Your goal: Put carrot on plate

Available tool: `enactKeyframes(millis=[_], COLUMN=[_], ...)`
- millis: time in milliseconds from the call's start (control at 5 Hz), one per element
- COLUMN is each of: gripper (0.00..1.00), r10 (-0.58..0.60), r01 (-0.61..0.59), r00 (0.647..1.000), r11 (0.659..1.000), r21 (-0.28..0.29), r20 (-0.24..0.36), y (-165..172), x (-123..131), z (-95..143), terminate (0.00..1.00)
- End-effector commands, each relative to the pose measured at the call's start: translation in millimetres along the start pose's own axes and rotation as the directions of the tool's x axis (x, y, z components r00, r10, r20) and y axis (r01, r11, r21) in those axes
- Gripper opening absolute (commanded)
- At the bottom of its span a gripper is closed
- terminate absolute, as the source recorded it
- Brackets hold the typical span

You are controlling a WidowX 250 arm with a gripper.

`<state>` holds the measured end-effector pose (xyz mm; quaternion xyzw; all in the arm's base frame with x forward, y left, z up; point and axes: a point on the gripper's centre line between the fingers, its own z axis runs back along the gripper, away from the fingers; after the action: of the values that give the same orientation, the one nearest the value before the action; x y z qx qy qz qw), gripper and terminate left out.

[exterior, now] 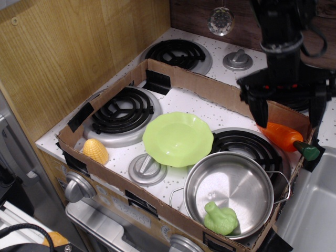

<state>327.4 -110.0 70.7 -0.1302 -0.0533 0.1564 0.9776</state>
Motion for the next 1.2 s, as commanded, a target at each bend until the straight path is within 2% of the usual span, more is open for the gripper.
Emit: enactKeyframes(millis=[0,200,600,800,1000], gripper=[1.0,1.0,1.0,0.0,0.0], r10=[0.2,0.245,0.258,0.261,0.205], r01=[-0.199,-0.245,-0.259,-0.262,-0.207], r00=[0.979,0.969,0.965,0.964,0.978], r11=[0.979,0.969,0.966,0.965,0.977], r21=[-0.041,-0.017,0.018,0.017,0.043], r20=[0.038,0.028,0.033,0.042,0.042], y=[5,2,5,3,4], x=[10,16,19,13,14], z=[-4,-13,-35,-42,-36], terminate=[0.0,0.0,0.0,0.0,0.0])
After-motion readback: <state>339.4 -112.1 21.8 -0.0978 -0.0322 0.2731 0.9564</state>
